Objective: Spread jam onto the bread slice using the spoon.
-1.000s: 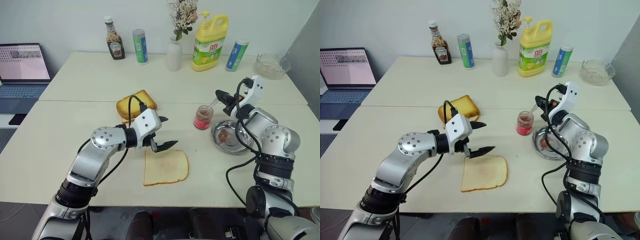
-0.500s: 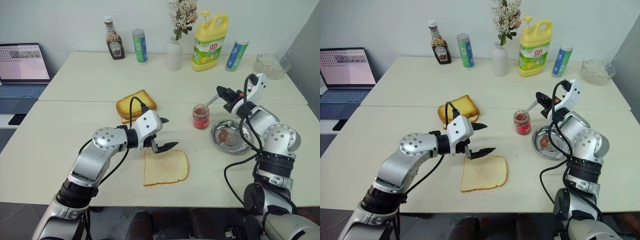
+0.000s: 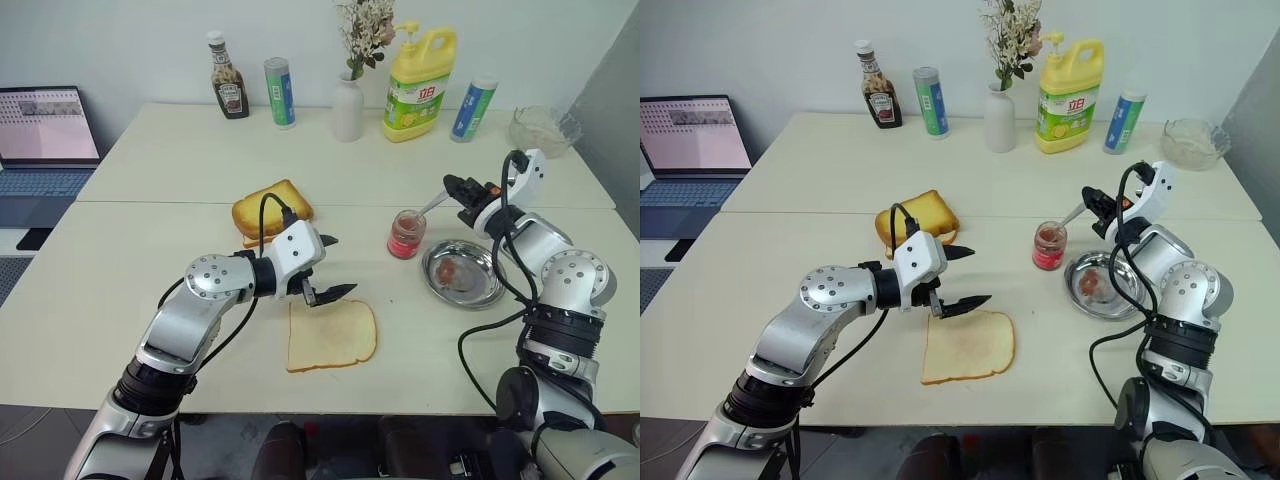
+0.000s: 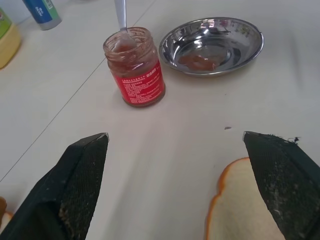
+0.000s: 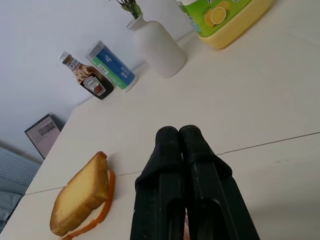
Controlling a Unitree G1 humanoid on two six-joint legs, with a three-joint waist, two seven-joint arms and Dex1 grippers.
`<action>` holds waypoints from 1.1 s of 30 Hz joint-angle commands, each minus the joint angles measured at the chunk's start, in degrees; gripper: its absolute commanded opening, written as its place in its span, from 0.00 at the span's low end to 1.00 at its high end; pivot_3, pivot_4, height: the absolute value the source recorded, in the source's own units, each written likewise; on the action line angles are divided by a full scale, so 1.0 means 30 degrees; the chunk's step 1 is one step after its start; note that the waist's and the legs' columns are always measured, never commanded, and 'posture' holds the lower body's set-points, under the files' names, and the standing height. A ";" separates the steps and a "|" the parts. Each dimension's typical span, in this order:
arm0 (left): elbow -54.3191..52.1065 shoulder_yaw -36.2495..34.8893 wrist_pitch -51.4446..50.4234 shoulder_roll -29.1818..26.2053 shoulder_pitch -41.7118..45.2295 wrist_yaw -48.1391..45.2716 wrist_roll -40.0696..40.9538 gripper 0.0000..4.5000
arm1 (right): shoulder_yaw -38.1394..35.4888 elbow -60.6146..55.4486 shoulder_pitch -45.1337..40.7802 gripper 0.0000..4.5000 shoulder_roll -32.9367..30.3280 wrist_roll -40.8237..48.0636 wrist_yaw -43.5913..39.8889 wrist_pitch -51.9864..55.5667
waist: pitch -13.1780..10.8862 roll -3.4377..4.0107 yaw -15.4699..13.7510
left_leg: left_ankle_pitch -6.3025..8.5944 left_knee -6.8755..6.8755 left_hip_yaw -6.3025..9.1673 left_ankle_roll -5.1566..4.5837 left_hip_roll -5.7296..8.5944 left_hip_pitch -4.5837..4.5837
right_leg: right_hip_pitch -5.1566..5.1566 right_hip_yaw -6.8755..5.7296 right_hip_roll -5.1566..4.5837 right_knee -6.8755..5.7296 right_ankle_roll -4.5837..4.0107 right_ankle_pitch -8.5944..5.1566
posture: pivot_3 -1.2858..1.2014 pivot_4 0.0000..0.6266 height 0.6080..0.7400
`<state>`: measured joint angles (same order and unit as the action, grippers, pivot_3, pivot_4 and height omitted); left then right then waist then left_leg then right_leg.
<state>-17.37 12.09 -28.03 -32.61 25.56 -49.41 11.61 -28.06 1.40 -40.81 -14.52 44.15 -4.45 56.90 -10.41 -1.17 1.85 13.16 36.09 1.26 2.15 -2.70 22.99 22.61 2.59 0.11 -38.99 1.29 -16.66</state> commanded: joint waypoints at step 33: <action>0.0095 -0.2070 0.0875 -0.0059 0.0162 -0.0594 0.1535 1.00 | -0.3399 -0.0139 -0.0021 0.01 0.0496 0.6916 0.5183 0.0316 | -0.0002 0.0004 0.0002 | 0.0001 -0.0006 -0.0007 -0.0002 -0.0004 0.0014 | 0.0017 0.0006 0.0003 0.0001 0.0001 -0.0001 | 0.52 0.24 1.00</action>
<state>-15.76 8.33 -25.77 -32.76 25.44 -50.88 14.27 -37.13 1.69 -40.50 -12.75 62.47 10.59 58.79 -10.42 -1.16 1.86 13.16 36.07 1.24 2.15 -2.71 23.03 22.66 2.61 0.12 -38.99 1.30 -16.66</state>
